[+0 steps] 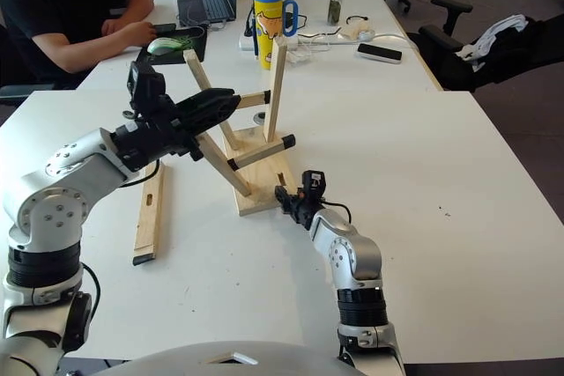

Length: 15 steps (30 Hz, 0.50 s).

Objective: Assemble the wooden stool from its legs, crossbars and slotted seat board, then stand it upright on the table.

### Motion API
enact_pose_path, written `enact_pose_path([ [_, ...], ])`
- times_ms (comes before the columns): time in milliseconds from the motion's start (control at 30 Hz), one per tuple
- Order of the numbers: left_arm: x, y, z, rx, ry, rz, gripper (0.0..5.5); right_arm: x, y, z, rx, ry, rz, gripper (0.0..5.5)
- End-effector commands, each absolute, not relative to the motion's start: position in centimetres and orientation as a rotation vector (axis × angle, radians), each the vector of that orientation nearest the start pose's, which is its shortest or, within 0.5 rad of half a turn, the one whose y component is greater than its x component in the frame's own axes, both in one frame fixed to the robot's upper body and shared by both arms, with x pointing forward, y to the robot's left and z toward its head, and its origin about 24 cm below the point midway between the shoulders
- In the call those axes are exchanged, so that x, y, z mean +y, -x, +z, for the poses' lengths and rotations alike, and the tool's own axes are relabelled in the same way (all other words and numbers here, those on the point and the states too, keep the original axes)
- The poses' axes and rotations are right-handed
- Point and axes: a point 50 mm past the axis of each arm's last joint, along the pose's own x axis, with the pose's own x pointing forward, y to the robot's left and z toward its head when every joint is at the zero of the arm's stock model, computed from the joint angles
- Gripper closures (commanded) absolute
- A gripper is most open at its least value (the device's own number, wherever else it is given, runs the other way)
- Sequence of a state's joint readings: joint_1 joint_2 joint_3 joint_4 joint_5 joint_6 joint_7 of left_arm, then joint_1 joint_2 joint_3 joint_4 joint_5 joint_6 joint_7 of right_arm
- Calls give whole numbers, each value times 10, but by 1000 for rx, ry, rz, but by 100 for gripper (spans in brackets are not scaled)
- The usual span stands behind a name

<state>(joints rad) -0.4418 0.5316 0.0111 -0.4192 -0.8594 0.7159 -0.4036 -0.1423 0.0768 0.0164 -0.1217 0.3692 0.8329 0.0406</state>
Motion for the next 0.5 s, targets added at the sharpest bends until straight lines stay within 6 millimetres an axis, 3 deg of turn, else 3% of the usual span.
enact_pose_path([
  [33, 137, -282, 188, -7, 144, -825, 526, -87, -241, 10, 723, -382, 299, 226],
  [100, 141, -287, 221, -198, 204, -814, 543, -88, -239, 8, 731, -386, 298, 226],
  [167, 151, -295, 241, -308, 291, -751, 543, -88, -242, 10, 723, -385, 303, 226],
  [300, 180, -304, 250, -391, 327, -565, 506, -87, -248, 14, 703, -377, 336, 226],
  [367, 177, -301, 272, -480, 398, -593, 473, -87, -248, 13, 707, -365, 345, 226],
  [500, 158, -289, 309, -589, 517, -738, 473, -85, -251, 10, 712, -355, 358, 226],
])
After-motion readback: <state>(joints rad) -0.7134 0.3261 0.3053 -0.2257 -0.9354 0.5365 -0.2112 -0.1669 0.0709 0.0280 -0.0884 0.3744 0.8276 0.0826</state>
